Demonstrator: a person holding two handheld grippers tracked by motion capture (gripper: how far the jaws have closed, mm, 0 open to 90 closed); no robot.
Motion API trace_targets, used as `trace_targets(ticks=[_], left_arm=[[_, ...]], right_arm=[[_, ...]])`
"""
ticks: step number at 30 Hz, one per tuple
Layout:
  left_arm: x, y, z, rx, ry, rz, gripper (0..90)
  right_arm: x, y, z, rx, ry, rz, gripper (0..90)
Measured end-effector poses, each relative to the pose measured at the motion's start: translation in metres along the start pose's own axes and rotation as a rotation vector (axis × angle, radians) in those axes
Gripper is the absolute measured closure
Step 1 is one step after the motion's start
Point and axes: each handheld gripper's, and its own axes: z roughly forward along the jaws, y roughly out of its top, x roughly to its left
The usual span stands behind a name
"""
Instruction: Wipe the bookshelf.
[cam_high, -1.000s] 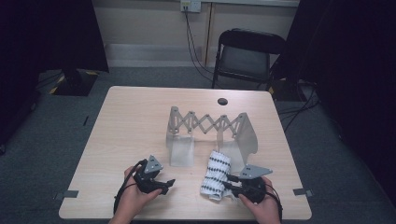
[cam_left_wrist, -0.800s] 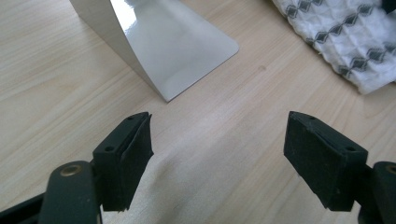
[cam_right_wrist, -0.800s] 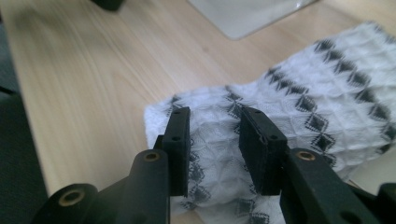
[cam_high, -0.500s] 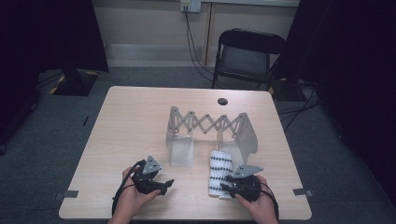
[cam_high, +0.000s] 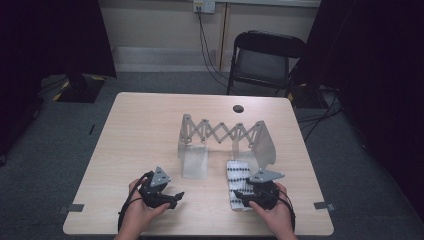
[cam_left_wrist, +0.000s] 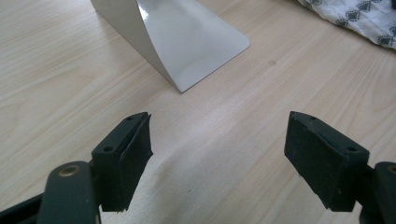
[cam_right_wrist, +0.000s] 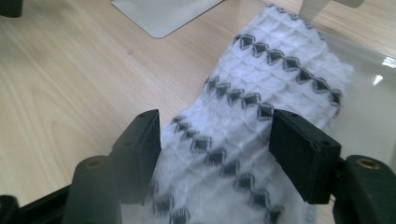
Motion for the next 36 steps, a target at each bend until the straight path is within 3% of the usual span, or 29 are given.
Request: trace_targets(ticks=[4, 6, 8, 12, 15, 21, 26, 36], left_arm=[[0.003, -0.003, 0.001, 0.012, 0.003, 0.006, 20.5], [0.003, -0.004, 0.001, 0.006, 0.002, -0.014, 20.0], [0.003, -0.004, 0.0, 0.006, 0.005, -0.01, 20.0], [0.004, -0.004, -0.001, 0.012, 0.006, -0.005, 20.5], [0.003, -0.004, -0.003, 0.004, 0.005, -0.009, 20.8], [0.003, -0.003, -0.001, 0.001, 0.005, -0.009, 21.0], [0.003, -0.003, 0.0, 0.002, 0.001, -0.008, 21.2], [0.004, -0.004, -0.001, 0.012, -0.001, -0.001, 21.4]], right_arm=[[0.001, 0.001, 0.016, 0.024, -0.027, -0.011, 30.9], [-0.001, -0.002, 0.02, 0.049, -0.048, -0.022, 37.0], [-0.003, -0.005, 0.019, 0.041, -0.059, -0.021, 43.9], [-0.009, -0.006, 0.008, 0.088, -0.092, -0.025, 68.1], [-0.016, -0.011, -0.004, 0.092, -0.139, 0.006, 73.7], [-0.023, -0.017, -0.012, 0.093, -0.147, 0.041, 73.9], [-0.024, -0.011, -0.003, 0.082, -0.156, 0.046, 71.6], [-0.024, 0.002, 0.021, 0.035, -0.241, 0.041, 65.7]])
